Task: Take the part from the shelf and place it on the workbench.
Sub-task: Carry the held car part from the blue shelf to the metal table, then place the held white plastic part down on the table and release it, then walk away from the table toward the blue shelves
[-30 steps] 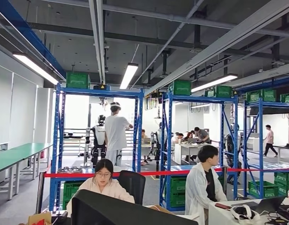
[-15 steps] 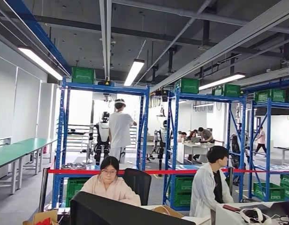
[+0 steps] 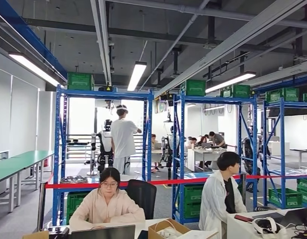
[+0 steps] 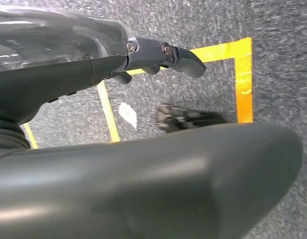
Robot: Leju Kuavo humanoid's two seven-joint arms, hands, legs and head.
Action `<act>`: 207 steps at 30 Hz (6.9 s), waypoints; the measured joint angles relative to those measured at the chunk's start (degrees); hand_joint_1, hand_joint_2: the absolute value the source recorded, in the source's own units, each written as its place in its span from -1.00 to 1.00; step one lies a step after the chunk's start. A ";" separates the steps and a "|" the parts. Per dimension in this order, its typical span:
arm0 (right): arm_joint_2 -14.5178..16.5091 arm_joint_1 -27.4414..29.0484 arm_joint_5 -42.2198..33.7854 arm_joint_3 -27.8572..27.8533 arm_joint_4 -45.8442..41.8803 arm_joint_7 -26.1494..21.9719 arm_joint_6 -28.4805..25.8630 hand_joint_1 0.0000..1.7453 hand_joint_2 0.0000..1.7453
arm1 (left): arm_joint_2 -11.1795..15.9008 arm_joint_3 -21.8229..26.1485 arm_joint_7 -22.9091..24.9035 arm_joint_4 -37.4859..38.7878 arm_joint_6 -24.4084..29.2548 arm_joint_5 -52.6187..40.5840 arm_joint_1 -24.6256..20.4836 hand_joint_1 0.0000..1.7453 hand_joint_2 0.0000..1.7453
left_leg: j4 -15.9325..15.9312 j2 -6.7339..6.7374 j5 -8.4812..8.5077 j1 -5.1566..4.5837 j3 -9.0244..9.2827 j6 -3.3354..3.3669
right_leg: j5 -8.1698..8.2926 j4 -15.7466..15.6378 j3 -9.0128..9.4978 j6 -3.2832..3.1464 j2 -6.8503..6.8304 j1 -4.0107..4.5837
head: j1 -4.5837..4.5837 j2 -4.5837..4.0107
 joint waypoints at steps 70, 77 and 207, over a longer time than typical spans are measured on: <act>10.53 -4.45 56.04 -10.66 49.71 15.75 -18.76 -1.00 -1.00 | -1.52 -13.43 -2.83 0.13 -0.11 6.29 -1.28 -1.00 1.00 | -10.22 0.08 4.61 0.01 4.54 1.85 | -2.75 3.80 -1.08 2.24 0.36 -0.25 | -0.19 -0.04; 10.41 -3.49 56.54 -11.03 49.55 15.56 -18.94 -1.00 -1.00 | -1.52 -13.95 -3.06 0.13 0.31 6.64 -1.44 -1.00 -1.00 | -10.25 0.06 4.57 -0.01 4.82 2.24 | -5.55 13.60 -5.57 2.88 0.07 -0.72 | -0.19 -0.04; -3.01 51.74 21.08 -44.06 57.84 7.53 -23.79 -1.00 -1.00 | -4.40 -26.45 -7.19 2.64 1.59 28.58 -0.17 -1.00 -1.00 | -14.32 0.62 7.50 -1.68 6.05 2.56 | -5.16 -6.44 13.67 1.19 -0.40 -0.14 | -0.19 -0.01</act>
